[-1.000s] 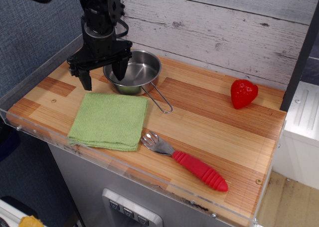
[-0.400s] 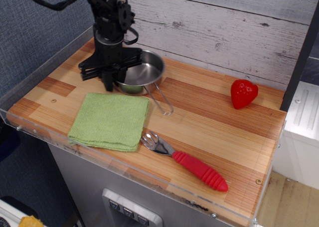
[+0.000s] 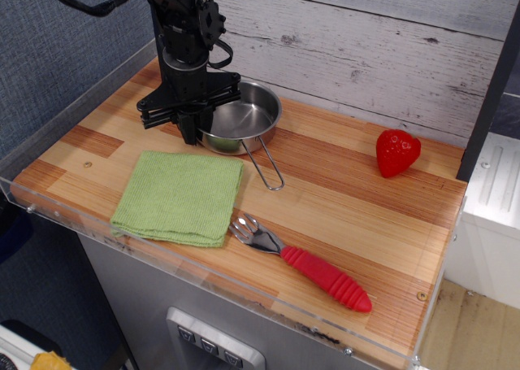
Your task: Move the pot above the red fork.
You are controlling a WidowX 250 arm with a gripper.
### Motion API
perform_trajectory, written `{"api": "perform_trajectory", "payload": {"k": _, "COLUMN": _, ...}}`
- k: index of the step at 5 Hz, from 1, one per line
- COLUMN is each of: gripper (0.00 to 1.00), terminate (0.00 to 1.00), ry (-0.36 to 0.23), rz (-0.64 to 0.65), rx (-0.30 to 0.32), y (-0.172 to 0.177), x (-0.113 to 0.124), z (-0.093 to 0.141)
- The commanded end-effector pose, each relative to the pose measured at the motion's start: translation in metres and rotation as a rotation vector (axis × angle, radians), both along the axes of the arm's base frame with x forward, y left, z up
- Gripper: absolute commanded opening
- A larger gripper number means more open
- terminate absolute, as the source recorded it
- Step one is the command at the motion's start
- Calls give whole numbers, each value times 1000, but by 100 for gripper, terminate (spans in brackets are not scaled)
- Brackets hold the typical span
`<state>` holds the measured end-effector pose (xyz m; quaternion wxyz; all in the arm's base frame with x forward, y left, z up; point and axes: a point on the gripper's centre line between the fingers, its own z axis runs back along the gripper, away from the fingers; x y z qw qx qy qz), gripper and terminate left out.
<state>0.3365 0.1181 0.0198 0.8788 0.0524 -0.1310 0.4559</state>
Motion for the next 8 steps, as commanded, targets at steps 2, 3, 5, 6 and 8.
{"api": "perform_trajectory", "payload": {"k": 2, "gripper": 0, "terminate": 0, "ry": -182, "rz": 175, "rx": 16, "y": -38, "x": 13, "z": 52}}
{"api": "perform_trajectory", "payload": {"k": 3, "gripper": 0, "terminate": 0, "ry": -219, "rz": 229, "rx": 0, "y": -63, "x": 16, "z": 70}}
{"api": "perform_trajectory", "payload": {"k": 5, "gripper": 0, "terminate": 0, "ry": -276, "rz": 228, "rx": -13, "y": -111, "x": -1, "z": 86}}
{"api": "perform_trajectory", "payload": {"k": 6, "gripper": 0, "terminate": 0, "ry": -277, "rz": 197, "rx": -24, "y": -136, "x": -13, "z": 85}}
{"api": "perform_trajectory", "payload": {"k": 8, "gripper": 0, "terminate": 0, "ry": -243, "rz": 122, "rx": -26, "y": -180, "x": -35, "z": 75}}
